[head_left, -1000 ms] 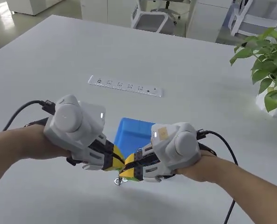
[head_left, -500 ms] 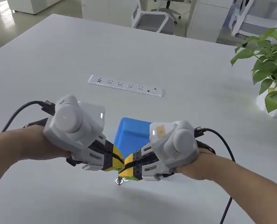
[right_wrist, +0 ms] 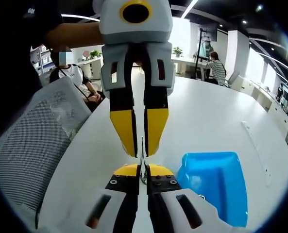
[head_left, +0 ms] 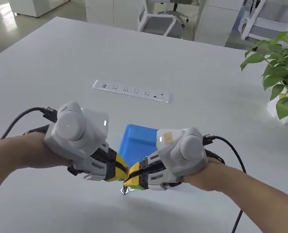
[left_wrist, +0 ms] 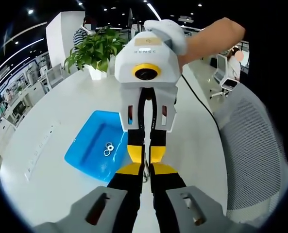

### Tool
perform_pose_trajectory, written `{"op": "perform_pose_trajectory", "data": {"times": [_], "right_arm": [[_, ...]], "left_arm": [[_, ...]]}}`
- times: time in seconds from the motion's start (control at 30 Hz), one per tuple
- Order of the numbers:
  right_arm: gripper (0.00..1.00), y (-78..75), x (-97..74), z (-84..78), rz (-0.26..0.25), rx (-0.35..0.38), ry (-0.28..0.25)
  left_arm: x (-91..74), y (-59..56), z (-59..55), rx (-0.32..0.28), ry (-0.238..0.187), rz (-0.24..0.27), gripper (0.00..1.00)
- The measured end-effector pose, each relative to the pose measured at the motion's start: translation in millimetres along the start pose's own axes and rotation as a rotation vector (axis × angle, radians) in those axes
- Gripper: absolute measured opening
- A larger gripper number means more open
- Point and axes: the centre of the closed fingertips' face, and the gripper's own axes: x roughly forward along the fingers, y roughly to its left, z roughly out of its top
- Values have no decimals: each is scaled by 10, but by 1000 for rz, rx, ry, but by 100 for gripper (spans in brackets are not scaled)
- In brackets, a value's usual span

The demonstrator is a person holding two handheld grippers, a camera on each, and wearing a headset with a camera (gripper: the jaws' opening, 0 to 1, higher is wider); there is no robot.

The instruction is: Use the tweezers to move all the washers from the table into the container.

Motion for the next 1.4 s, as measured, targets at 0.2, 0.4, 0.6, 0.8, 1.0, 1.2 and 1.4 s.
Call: {"op": "perform_pose_trajectory", "data": {"times": [0.2, 0.4, 0.6, 0.8, 1.0, 1.2, 1.4], "right_arm": [[5, 4, -4, -1, -4, 5, -3], [5, 9, -14, 4, -6, 10, -8], [5, 7, -65, 47, -11, 3, -7], [5, 11, -131, 98, -16, -8, -10], [5, 7, -250, 180, -27, -23, -11], [5, -20, -360, 238, -36, -39, -5], [5, -71, -464, 327, -41, -52, -4]], "left_arm": [[-52, -3, -31, -16, -5, 11, 16], [-117, 2, -68, -37, -18, 27, 22], [-170, -24, -43, -78, -71, 33, 29], [-205, -52, 1, -110, -129, 43, 48], [-241, -48, 39, -153, -175, 74, 73], [-303, -31, 63, -172, -194, 104, 85], [-351, -13, 54, -183, -196, 127, 93]]}}
